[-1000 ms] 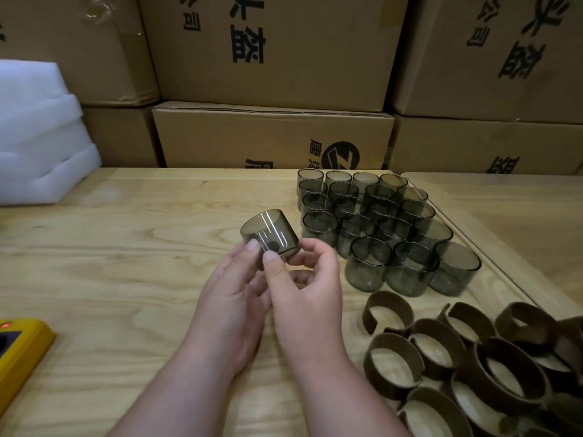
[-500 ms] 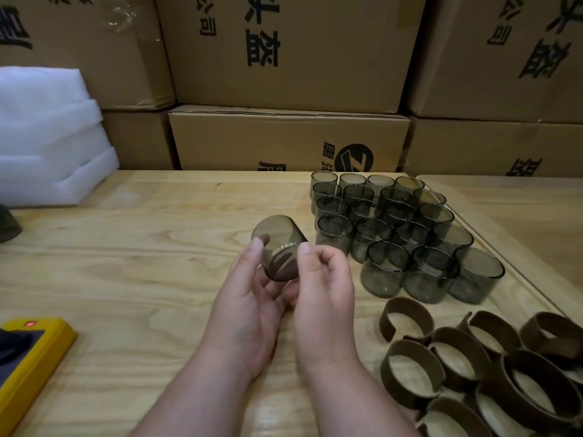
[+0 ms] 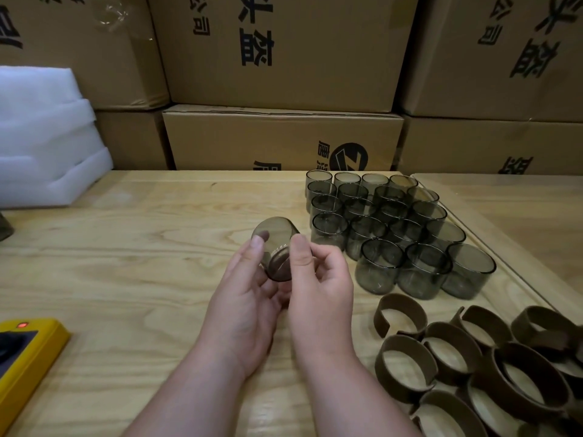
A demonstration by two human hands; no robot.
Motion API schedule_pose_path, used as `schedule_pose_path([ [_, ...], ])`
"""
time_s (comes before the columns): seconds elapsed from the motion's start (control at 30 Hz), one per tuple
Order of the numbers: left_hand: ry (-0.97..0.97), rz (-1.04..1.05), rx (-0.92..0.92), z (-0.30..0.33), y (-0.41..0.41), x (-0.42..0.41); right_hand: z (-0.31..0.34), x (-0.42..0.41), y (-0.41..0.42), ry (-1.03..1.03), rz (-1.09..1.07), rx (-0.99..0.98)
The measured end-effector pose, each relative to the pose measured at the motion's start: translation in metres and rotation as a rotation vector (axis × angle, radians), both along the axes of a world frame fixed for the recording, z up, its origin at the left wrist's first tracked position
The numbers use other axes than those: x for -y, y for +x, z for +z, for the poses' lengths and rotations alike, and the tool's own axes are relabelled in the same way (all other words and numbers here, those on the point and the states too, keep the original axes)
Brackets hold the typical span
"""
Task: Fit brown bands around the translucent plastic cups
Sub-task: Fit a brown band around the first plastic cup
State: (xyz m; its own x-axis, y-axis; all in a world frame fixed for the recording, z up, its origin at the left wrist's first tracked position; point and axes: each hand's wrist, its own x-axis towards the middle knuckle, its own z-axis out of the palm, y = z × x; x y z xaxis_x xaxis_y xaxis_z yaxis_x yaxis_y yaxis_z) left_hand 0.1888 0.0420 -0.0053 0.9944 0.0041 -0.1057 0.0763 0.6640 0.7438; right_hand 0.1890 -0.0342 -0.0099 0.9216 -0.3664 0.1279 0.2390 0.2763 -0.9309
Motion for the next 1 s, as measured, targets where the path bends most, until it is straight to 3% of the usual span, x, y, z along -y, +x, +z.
schedule_pose_path([
  [0.27, 0.101, -0.032, 0.015, -0.0022, -0.0005, -0.0016, -0.0019, 0.0055, 0.0026, -0.047, -0.112, 0.002],
  [0.63, 0.041, -0.007, -0.013, -0.0059, 0.0039, -0.0039, -0.0018, 0.002, 0.0027, 0.03, 0.017, 0.007],
  [1.0, 0.026, -0.017, -0.09, -0.0012, 0.0043, -0.0014, -0.0025, -0.0003, 0.0005, -0.071, 0.133, 0.099],
])
